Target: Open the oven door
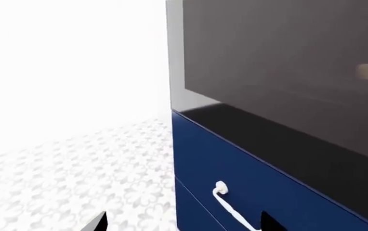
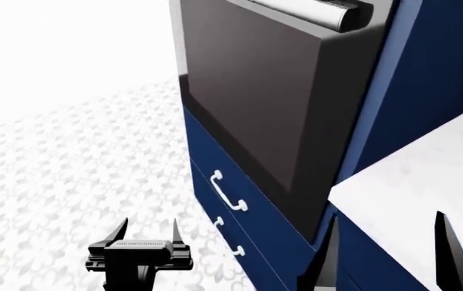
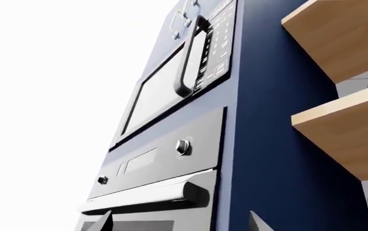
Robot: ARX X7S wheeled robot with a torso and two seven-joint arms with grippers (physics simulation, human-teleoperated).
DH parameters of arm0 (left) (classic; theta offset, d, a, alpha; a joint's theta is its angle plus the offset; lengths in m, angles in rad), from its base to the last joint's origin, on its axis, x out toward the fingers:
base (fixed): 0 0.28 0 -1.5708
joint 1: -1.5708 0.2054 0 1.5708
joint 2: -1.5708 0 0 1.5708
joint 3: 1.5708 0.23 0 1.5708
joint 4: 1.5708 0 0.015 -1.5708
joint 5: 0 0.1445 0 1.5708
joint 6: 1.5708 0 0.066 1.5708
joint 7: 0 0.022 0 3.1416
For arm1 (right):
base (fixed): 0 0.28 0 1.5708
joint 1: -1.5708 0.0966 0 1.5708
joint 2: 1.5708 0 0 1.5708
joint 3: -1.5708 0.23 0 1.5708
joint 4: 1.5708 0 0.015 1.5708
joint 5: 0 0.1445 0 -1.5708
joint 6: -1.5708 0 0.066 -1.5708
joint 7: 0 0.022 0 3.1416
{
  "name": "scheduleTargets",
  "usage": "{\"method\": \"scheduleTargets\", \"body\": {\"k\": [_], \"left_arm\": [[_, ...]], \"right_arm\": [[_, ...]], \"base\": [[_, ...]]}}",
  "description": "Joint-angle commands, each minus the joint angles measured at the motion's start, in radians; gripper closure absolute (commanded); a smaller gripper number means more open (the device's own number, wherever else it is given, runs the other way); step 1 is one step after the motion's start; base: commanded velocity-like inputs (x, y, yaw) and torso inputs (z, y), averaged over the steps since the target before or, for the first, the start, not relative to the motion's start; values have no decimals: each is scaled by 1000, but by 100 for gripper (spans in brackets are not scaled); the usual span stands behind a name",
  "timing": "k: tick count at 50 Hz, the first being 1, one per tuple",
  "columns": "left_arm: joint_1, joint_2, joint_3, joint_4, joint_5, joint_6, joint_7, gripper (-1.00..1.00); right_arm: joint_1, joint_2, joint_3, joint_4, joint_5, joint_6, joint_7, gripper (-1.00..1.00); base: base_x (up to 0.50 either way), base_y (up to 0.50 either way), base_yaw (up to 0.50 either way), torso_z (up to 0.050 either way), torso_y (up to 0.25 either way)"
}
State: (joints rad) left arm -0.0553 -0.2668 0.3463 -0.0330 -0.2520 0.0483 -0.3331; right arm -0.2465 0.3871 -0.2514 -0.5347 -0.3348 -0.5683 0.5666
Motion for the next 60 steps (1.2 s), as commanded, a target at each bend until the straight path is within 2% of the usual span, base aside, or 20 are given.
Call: {"method": "scheduleTargets", "body": {"k": [1,26,60], "left_arm": [[-1,-5,3,2,-3,-1,-3,-100],[-2,-8,10,-2,-7,5,-11,-100],[-17,-16,21,1,-9,-2,-21,-100]], "right_arm": [[1,2,-4,0,-1,0,3,-100],[11,7,-3,-2,7,15,11,-100],[7,15,-13,-15,25,13,22,-100]], "base": [[154,249,0,0,0],[227,154,0,0,1],[2,-1,0,0,0]]}}
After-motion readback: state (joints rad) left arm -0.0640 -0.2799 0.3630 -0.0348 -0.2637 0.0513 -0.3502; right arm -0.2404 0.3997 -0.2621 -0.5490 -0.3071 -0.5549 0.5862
